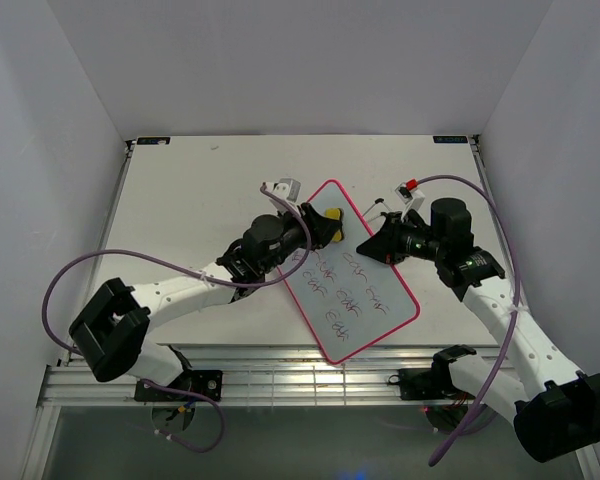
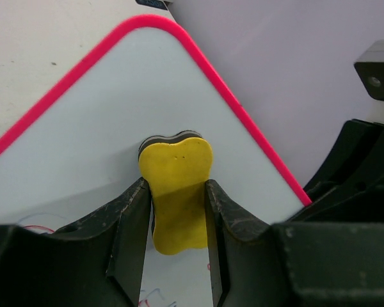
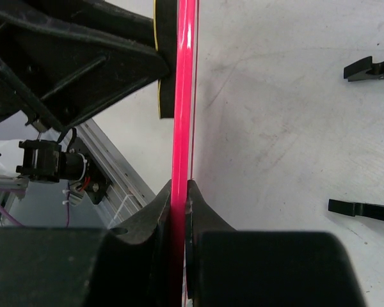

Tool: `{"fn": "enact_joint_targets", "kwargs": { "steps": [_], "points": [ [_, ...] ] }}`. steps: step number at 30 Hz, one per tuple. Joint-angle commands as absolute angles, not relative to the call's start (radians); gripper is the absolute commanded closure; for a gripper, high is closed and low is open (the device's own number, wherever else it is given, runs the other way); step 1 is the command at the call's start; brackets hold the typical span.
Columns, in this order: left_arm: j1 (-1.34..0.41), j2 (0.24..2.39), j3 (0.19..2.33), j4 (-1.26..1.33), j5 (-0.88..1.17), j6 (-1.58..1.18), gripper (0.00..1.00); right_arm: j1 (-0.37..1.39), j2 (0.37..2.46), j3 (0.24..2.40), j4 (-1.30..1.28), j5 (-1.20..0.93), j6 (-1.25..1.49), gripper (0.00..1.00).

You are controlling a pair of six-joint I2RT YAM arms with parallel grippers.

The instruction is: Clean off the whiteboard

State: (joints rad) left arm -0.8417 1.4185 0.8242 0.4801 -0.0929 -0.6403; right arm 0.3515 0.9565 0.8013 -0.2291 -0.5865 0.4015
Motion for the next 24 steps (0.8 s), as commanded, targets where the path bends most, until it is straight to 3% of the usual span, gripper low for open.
{"fn": "enact_joint_targets", "kwargs": {
  "steps": [1, 6, 14, 19, 24],
  "points": [
    [-0.902, 1.433, 0.862, 0.491, -0.046, -0.646, 1.00, 0.365, 0.931, 0.834, -0.026, -0.742, 0.466, 0.92],
    [-0.887, 1.417, 0.851, 0.379, -0.150, -0.646, 1.00, 0.365, 0.910, 0.844, -0.023, -0.762, 0.471, 0.92],
    [-0.667, 1.407, 0.810, 0.305, -0.057, -0.703, 1.00, 0.367, 0.887, 0.856, -0.028, -0.822, 0.476, 0.92],
    [-0.678, 1.428, 0.859, 0.278, -0.020, -0.689, 1.00, 0.391, 0.893, 0.833, -0.012, -0.805, 0.498, 0.92],
    [-0.807, 1.434, 0.916, 0.265, -0.041, -0.669, 1.00, 0.413, 0.908, 0.834, 0.017, -0.775, 0.494, 0.92]
  ]
}}
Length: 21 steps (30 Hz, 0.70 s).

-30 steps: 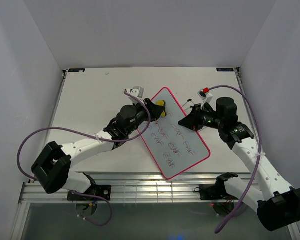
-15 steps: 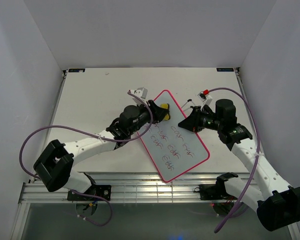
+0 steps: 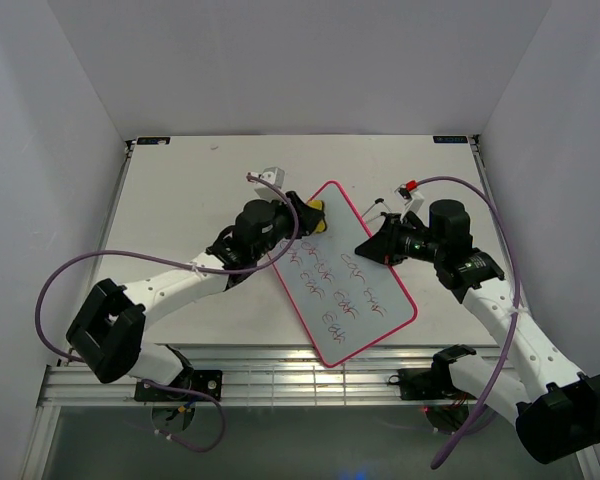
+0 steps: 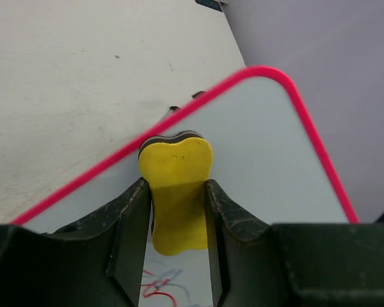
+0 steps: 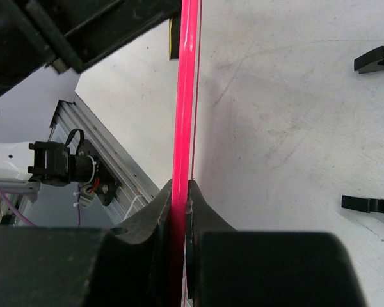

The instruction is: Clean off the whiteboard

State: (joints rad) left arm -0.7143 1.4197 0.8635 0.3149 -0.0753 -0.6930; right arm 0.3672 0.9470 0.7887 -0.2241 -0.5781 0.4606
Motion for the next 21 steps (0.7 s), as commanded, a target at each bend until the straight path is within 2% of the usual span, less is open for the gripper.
{"fn": "enact_joint_targets", "kwargs": {
  "steps": [1, 7, 11, 12, 18, 21],
  "points": [
    [-0.855, 1.439, 0.922, 0.259, -0.051, -0.657, 1.00, 0.413, 0.907, 0.836, 0.020, -0.769, 0.494, 0.92],
    [-0.989, 1.416, 0.850, 0.271, -0.055, -0.684, 1.00, 0.413, 0.896, 0.880, 0.015, -0.707, 0.500, 0.92],
    [-1.017, 1.350, 0.749, 0.328, -0.054, -0.681, 1.00, 0.413, 0.900, 0.900, 0.020, -0.692, 0.515, 0.92],
    [-1.017, 1.318, 0.732, 0.322, -0.107, -0.686, 1.00, 0.413, 0.897, 0.902, 0.023, -0.684, 0.520, 0.92],
    [-0.939, 1.253, 0.680, 0.198, -0.219, -0.715, 1.00, 0.413, 0.887, 0.887, 0.061, -0.689, 0.569, 0.92],
    [-0.836, 1.255, 0.667, 0.189, -0.183, -0.742, 1.00, 0.414, 0.882, 0.879, 0.095, -0.722, 0.606, 0.92]
  ]
}}
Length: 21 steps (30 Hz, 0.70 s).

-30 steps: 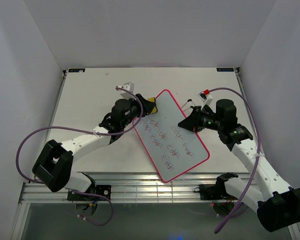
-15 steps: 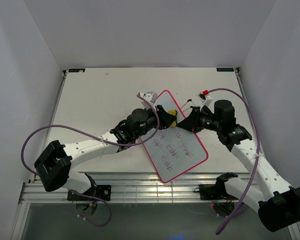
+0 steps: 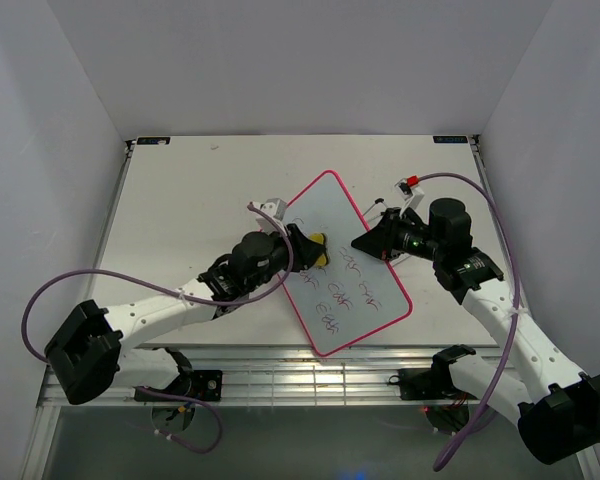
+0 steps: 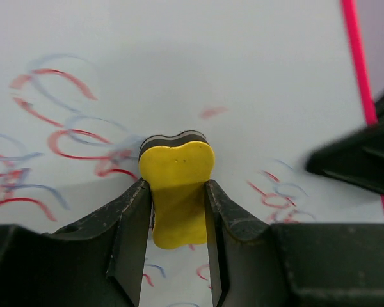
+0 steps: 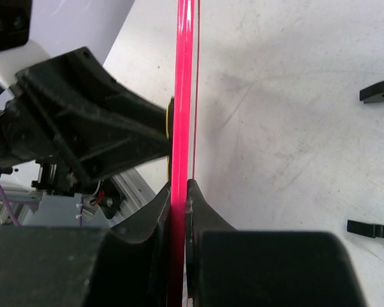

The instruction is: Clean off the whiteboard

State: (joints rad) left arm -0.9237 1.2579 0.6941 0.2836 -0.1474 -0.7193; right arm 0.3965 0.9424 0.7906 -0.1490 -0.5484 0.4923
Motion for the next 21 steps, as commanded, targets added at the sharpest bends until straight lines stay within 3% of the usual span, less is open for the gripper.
{"fn": "enact_joint_targets", "kwargs": {
  "steps": [1, 11, 16, 21],
  "points": [
    [-0.798, 1.253, 0.666, 0.193, -0.161, -0.741, 1.00, 0.414, 0.882, 0.873, 0.100, -0.732, 0.610, 0.92],
    [-0.791, 1.301, 0.834, 0.224, -0.078, -0.683, 1.00, 0.433, 0.887, 0.828, 0.109, -0.742, 0.624, 0.92],
    [-0.918, 1.373, 0.916, 0.238, -0.092, -0.666, 1.00, 0.440, 0.893, 0.824, 0.121, -0.735, 0.627, 0.92],
    [-0.939, 1.401, 0.887, 0.252, -0.135, -0.706, 1.00, 0.442, 0.882, 0.827, 0.126, -0.726, 0.629, 0.92]
  ]
}}
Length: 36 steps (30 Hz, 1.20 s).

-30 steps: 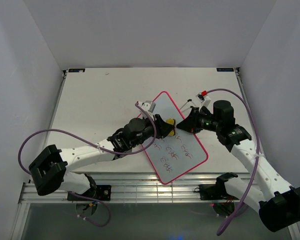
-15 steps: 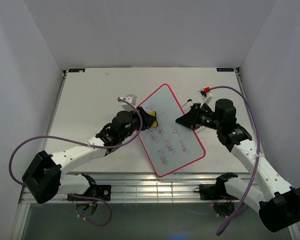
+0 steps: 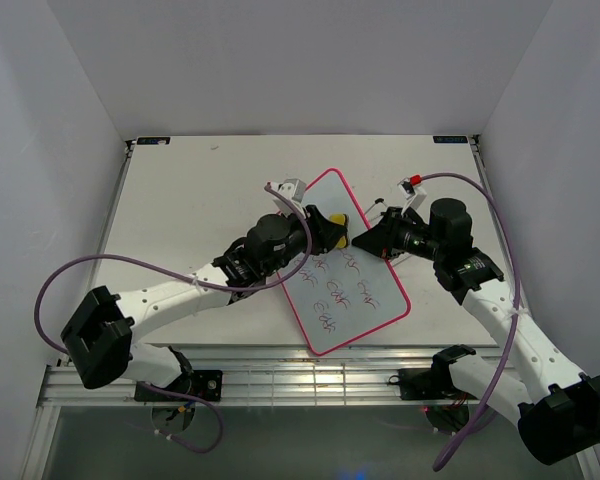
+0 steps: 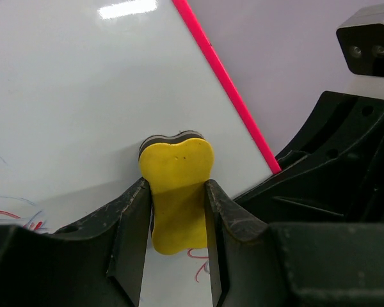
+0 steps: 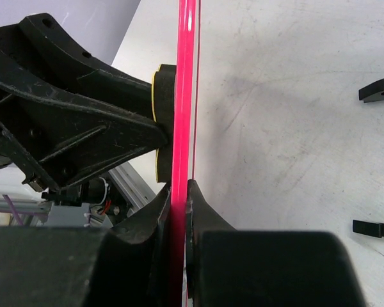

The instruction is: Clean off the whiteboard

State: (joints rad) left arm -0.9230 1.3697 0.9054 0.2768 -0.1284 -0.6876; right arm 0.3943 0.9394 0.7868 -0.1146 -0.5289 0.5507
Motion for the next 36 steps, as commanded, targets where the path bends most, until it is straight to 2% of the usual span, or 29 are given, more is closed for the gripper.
{"fn": "enact_joint_targets", "kwargs": {
  "steps": [1, 8, 12, 18, 25, 30, 36],
  "points": [
    [-0.936, 1.394, 0.861, 0.250, -0.150, -0.704, 1.00, 0.442, 0.877, 0.827, 0.126, -0.721, 0.629, 0.92],
    [-0.842, 1.313, 0.714, 0.287, -0.129, -0.692, 1.00, 0.442, 0.867, 0.827, 0.109, -0.666, 0.636, 0.92],
    [-0.961, 1.286, 0.632, 0.415, -0.185, -0.651, 1.00, 0.442, 0.867, 0.793, 0.175, -0.611, 0.702, 0.92],
    [-1.097, 1.304, 0.626, 0.495, -0.202, -0.647, 1.00, 0.445, 0.893, 0.770, 0.232, -0.603, 0.765, 0.92],
    [-1.134, 1.364, 0.676, 0.476, -0.293, -0.649, 1.00, 0.456, 0.879, 0.710, 0.291, -0.594, 0.816, 0.92],
    [-1.048, 1.342, 0.680, 0.347, -0.393, -0.704, 1.00, 0.462, 0.858, 0.713, 0.252, -0.580, 0.801, 0.92],
    [-0.872, 1.270, 0.640, 0.273, -0.359, -0.775, 1.00, 0.472, 0.844, 0.701, 0.244, -0.568, 0.805, 0.92]
  ]
}}
